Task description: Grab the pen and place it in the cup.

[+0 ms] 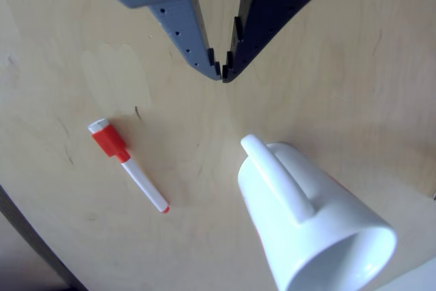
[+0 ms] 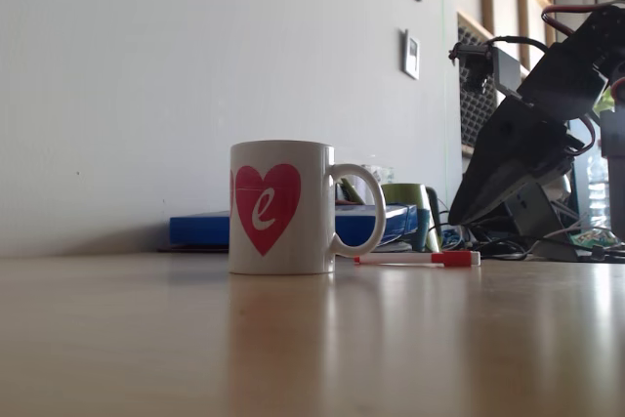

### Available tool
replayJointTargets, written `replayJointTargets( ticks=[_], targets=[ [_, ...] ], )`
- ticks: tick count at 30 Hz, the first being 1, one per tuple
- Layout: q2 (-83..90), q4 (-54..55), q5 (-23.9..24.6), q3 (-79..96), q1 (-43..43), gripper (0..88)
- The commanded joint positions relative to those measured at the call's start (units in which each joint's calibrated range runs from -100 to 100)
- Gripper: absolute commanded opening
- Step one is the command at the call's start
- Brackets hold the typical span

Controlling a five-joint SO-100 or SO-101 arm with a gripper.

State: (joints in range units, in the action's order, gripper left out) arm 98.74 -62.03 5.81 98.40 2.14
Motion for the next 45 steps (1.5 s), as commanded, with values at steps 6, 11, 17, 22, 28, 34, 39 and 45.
replayJointTargets(
  ticks=[6,11,17,22,28,34,39,45],
  targets=[
    [0.27,-0.12,-0.09,-2.12,0.15,1.0],
    [0.27,-0.03,-0.09,-2.12,0.15,1.0],
    [0.27,-0.03,-0.09,-2.12,0.15,1.0],
    [0.27,-0.03,-0.09,-2.12,0.15,1.0],
    [0.27,-0.03,-0.09,-2.12,0.15,1.0],
    [0.27,-0.03,-0.09,-2.12,0.15,1.0],
    [0.27,-0.03,-0.09,-2.12,0.15,1.0],
    [0.27,-0.03,-0.09,-2.12,0.15,1.0]
  ],
)
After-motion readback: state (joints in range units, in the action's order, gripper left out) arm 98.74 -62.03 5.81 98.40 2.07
